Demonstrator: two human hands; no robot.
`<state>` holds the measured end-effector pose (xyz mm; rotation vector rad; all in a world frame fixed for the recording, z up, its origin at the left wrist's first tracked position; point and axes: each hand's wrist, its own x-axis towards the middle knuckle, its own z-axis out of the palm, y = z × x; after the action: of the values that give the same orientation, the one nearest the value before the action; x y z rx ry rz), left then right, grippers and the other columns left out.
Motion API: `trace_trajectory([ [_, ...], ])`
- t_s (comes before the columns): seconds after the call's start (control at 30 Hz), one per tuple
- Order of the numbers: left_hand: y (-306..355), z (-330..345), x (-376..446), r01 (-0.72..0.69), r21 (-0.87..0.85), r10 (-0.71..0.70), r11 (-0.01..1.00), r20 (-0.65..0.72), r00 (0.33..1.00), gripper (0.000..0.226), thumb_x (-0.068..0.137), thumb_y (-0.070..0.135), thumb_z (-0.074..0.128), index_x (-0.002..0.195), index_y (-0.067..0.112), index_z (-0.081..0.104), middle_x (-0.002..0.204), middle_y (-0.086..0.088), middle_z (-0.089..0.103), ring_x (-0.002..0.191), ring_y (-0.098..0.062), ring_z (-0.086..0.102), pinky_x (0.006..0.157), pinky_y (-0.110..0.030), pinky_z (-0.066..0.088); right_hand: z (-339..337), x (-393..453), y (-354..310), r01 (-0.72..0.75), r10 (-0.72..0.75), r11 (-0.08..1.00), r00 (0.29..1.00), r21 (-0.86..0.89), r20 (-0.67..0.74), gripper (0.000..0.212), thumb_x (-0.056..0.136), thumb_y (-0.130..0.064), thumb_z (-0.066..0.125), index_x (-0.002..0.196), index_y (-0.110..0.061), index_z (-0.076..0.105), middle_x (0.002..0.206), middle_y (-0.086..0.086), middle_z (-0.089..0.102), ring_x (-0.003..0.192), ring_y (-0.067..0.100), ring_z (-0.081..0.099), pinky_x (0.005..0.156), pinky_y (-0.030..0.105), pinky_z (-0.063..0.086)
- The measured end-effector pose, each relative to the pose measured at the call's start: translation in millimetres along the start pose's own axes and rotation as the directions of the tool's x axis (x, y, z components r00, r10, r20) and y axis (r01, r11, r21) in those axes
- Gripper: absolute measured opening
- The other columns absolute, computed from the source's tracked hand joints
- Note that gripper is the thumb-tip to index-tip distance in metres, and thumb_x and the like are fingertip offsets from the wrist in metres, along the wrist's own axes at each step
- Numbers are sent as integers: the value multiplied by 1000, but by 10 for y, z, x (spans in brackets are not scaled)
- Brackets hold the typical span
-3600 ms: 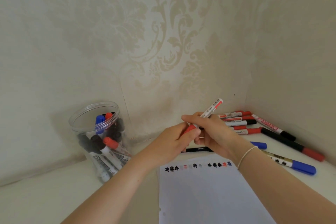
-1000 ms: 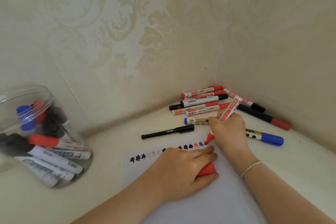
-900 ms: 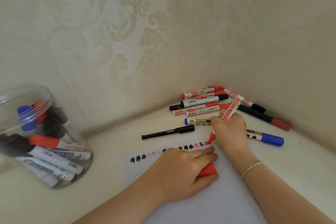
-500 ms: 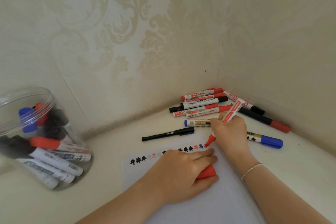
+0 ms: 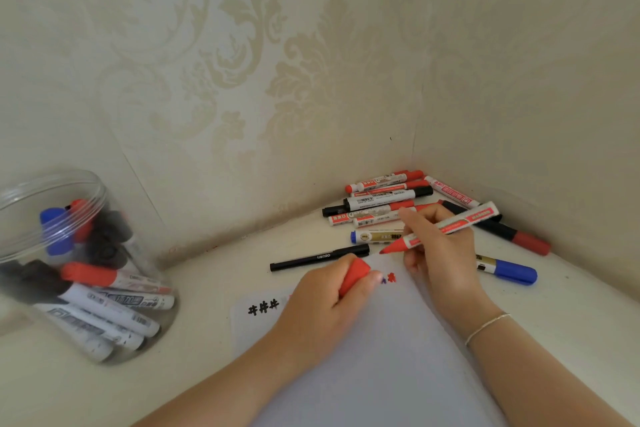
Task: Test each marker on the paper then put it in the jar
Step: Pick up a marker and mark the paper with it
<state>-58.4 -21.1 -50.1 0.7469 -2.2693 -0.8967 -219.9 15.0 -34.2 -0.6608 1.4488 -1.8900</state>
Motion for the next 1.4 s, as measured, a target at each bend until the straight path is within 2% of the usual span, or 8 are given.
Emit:
trace_trajectory([
  [0.17, -19, -17, 51, 112, -90, -106, 990, 67, 992, 36, 96, 37, 52, 65, 25, 41, 53, 14, 39, 51, -4, 34, 53, -19, 27, 15, -10, -29, -94, 67, 956, 992, 279, 105, 26, 87, -16, 64, 64, -10, 52, 52, 7, 53, 35, 15, 42, 37, 23, 36],
  [0.43, -77, 4, 72, 52, 7, -52, 999, 113, 992, 47, 89, 59, 47, 77, 13, 50, 57, 14, 39, 55, -6, 35, 54, -21, 27, 83, -60, 18, -54, 47, 998, 983, 35, 176, 31, 84, -10, 66, 60, -6, 48, 44, 8, 49, 31, 17, 34, 38, 23, 28],
  [0.6, -110, 19, 66, 40, 43, -46, 998, 143, 989, 30, 89, 55, 45, 77, 29, 51, 59, 18, 48, 56, -5, 42, 55, -21, 30, 123, -81, 12, -9, 37, 994, 961, -105, 273, 28, 81, -8, 71, 62, -5, 50, 52, 14, 51, 33, 16, 36, 37, 20, 29],
  [0.8, -56, 10, 53, 56, -85, -43, 995, 139, 989, 43, 85, 64, 43, 101, 27, 57, 91, 2, 67, 75, -20, 58, 75, -47, 47, 116, -115, -84, -197, 155, 979, 890, 57, 429, 43, 83, -33, 59, 54, -1, 57, 63, 21, 57, 40, 21, 41, 38, 24, 34],
  [0.9, -6, -27, 40, 52, -169, -33, 984, 112, 993, 42, 88, 60, 44, 99, 22, 59, 89, -4, 66, 80, -25, 58, 77, -46, 47, 158, -134, -91, -202, 175, 979, 904, 28, 390, 44, 92, -31, 52, 60, -2, 56, 62, 19, 56, 41, 20, 41, 39, 24, 33],
  [1.03, 54, -86, 33, 33, -205, -45, 978, -51, 998, 30, 100, 33, 42, 82, 20, 62, 52, 18, 48, 53, -1, 41, 55, -14, 30, 234, -161, -74, 1, 7, 999, 981, -41, 196, 17, 89, -14, 63, 84, -5, 49, 54, 13, 49, 35, 20, 37, 37, 22, 31],
  [1.17, 64, -78, 25, 69, -180, -90, 981, -109, 990, 31, 99, 28, 47, 76, 15, 63, 46, 13, 36, 49, -5, 32, 52, -17, 26, 299, -203, -57, 102, -105, 993, 993, -51, -50, 29, 83, -7, 70, 97, -10, 45, 55, 5, 56, 34, 16, 45, 33, 23, 36],
  [1.4, 58, -65, 38, 104, -130, -124, 986, -162, 979, 33, 97, 31, 48, 69, 18, 60, 43, 18, 44, 47, -2, 39, 52, -13, 30, 372, -262, -57, 113, -117, 989, 993, -90, -31, 25, 84, -2, 64, 87, -9, 41, 54, 10, 51, 31, 18, 43, 32, 24, 35],
])
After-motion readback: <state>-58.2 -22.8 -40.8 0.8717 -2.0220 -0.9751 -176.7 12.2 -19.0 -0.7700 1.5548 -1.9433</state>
